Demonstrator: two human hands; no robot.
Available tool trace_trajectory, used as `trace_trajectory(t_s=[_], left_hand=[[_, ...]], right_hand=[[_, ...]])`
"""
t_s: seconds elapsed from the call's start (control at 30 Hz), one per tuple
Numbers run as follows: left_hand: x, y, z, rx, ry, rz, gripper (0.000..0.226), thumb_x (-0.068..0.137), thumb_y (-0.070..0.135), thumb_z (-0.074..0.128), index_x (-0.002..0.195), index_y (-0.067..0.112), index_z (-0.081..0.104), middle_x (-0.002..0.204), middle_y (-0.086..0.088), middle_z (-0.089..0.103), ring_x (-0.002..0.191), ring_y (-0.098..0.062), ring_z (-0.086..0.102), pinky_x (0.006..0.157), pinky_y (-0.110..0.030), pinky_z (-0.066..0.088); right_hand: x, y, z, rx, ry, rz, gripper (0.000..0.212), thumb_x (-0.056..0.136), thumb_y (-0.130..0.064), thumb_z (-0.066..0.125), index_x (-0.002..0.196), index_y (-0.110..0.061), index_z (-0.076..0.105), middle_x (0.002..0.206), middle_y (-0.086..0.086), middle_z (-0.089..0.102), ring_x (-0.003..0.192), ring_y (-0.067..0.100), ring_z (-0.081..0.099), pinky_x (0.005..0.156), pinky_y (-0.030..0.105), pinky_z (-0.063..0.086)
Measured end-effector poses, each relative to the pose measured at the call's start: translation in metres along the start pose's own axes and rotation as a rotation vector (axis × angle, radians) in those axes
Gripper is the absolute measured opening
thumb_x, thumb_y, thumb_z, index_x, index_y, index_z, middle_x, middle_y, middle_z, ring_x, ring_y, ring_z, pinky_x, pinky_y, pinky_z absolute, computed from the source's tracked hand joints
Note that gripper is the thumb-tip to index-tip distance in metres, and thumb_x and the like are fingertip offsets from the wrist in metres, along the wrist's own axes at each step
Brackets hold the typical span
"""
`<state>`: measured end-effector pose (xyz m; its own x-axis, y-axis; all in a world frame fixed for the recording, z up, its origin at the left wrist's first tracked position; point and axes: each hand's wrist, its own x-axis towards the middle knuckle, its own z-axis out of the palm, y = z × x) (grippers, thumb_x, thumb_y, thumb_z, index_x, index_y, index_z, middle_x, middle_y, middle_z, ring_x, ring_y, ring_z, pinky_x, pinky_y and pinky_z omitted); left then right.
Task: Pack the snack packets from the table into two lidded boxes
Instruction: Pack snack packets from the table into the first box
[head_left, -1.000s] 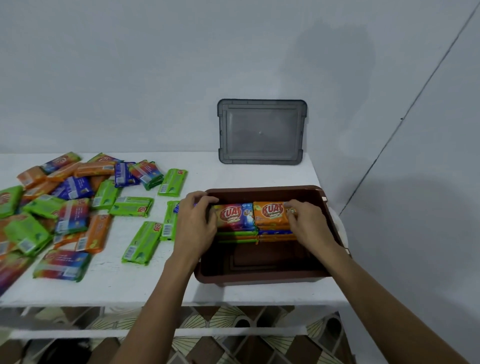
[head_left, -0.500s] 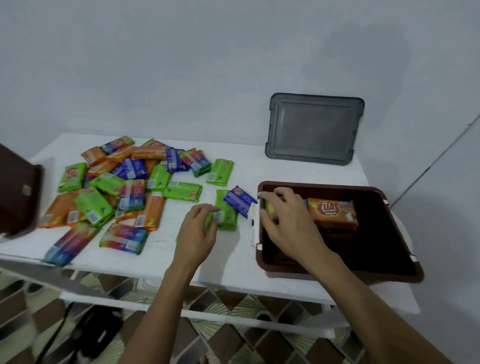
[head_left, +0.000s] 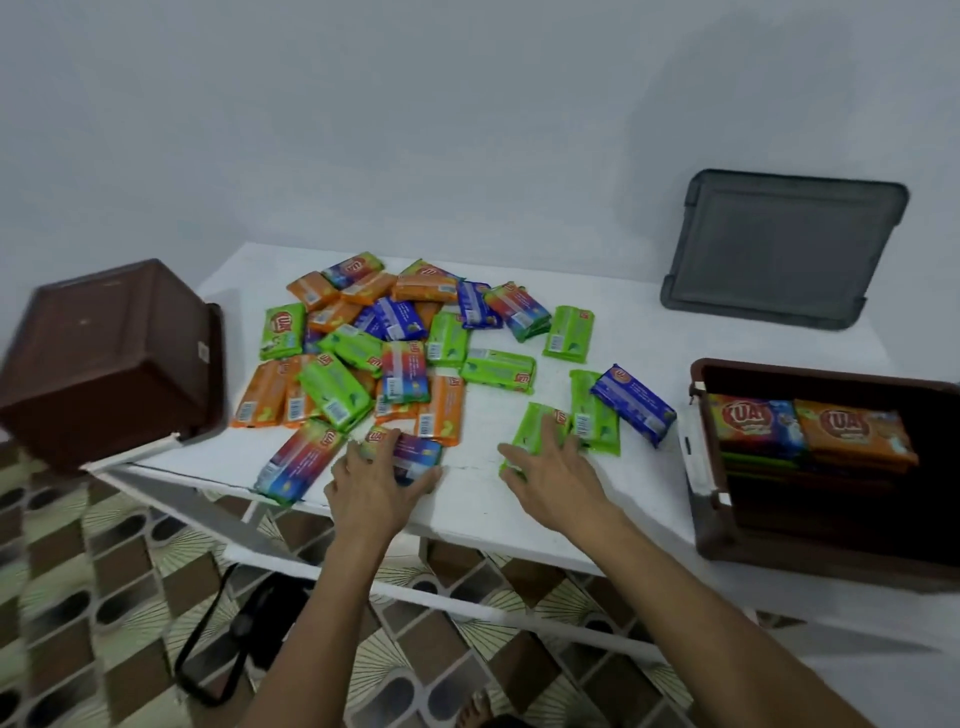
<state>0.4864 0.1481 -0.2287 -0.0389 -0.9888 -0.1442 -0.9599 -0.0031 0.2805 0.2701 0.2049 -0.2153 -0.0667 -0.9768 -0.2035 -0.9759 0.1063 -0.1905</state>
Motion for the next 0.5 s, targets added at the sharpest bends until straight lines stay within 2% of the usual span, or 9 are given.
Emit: trace_trajectory(t_s=[0.1, 0.2, 0.27, 0.33, 0.4, 0.5], left_hand=[[0.007, -0.005, -0.003, 0.009, 0.026, 0.027, 0.094, 0.072, 0.076, 0.057, 0.146, 0.025, 0.028, 0.142, -0.021, 0.036, 0.129, -0.04, 0.035, 0.101, -0.052, 0.035], [0.012, -0.005, -0.011, -0.187, 0.003, 0.07, 0.098, 0.062, 0.063, 0.079, 0.142, 0.026, 0.034, 0.134, -0.019, 0.032, 0.122, -0.04, 0.04, 0.098, -0.05, 0.042], [0.015, -0.004, -0.019, -0.386, 0.001, 0.109, 0.081, 0.063, 0.041, 0.087, 0.131, 0.028, 0.045, 0.128, -0.011, 0.03, 0.112, -0.032, 0.049, 0.09, -0.042, 0.05], [0.018, -0.001, -0.025, -0.489, -0.005, 0.134, 0.059, 0.069, 0.025, 0.085, 0.117, 0.03, 0.052, 0.121, -0.005, 0.033, 0.1, -0.026, 0.056, 0.085, -0.039, 0.055], [0.02, 0.003, -0.028, -0.543, 0.025, 0.187, 0.042, 0.076, 0.02, 0.079, 0.106, 0.032, 0.053, 0.117, -0.002, 0.045, 0.093, -0.021, 0.061, 0.08, -0.04, 0.057], [0.017, 0.016, -0.031, -0.7, 0.022, 0.233, 0.021, 0.083, 0.019, 0.074, 0.096, 0.028, 0.059, 0.104, 0.003, 0.064, 0.09, -0.016, 0.065, 0.07, -0.036, 0.058]], right_hand=[[0.003, -0.003, 0.008, -0.025, 0.01, 0.0, 0.043, 0.099, -0.049, 0.035, 0.139, -0.033, 0.039, 0.156, 0.026, 0.005, 0.135, 0.053, 0.021, 0.105, 0.054, 0.033], [-0.001, -0.002, 0.003, 0.065, 0.041, 0.013, 0.039, 0.097, -0.038, 0.048, 0.135, -0.03, 0.04, 0.154, 0.02, 0.014, 0.131, 0.05, 0.028, 0.1, 0.053, 0.038], [-0.002, 0.001, -0.003, 0.127, 0.138, 0.009, 0.044, 0.093, -0.014, 0.051, 0.132, -0.031, 0.039, 0.142, 0.014, 0.031, 0.115, 0.042, 0.044, 0.086, 0.047, 0.048], [-0.002, 0.008, -0.011, 0.207, 0.245, 0.022, 0.057, 0.087, 0.003, 0.048, 0.132, -0.031, 0.039, 0.125, 0.01, 0.048, 0.095, 0.029, 0.052, 0.071, 0.039, 0.049], [-0.006, 0.017, -0.024, 0.298, 0.342, 0.048, 0.055, 0.089, 0.003, 0.048, 0.134, -0.027, 0.043, 0.115, 0.01, 0.056, 0.089, 0.024, 0.054, 0.066, 0.035, 0.049], [-0.023, 0.033, -0.052, 0.474, 0.485, 0.017, 0.038, 0.096, -0.008, 0.05, 0.132, -0.021, 0.05, 0.111, 0.008, 0.062, 0.093, 0.018, 0.06, 0.066, 0.028, 0.054]])
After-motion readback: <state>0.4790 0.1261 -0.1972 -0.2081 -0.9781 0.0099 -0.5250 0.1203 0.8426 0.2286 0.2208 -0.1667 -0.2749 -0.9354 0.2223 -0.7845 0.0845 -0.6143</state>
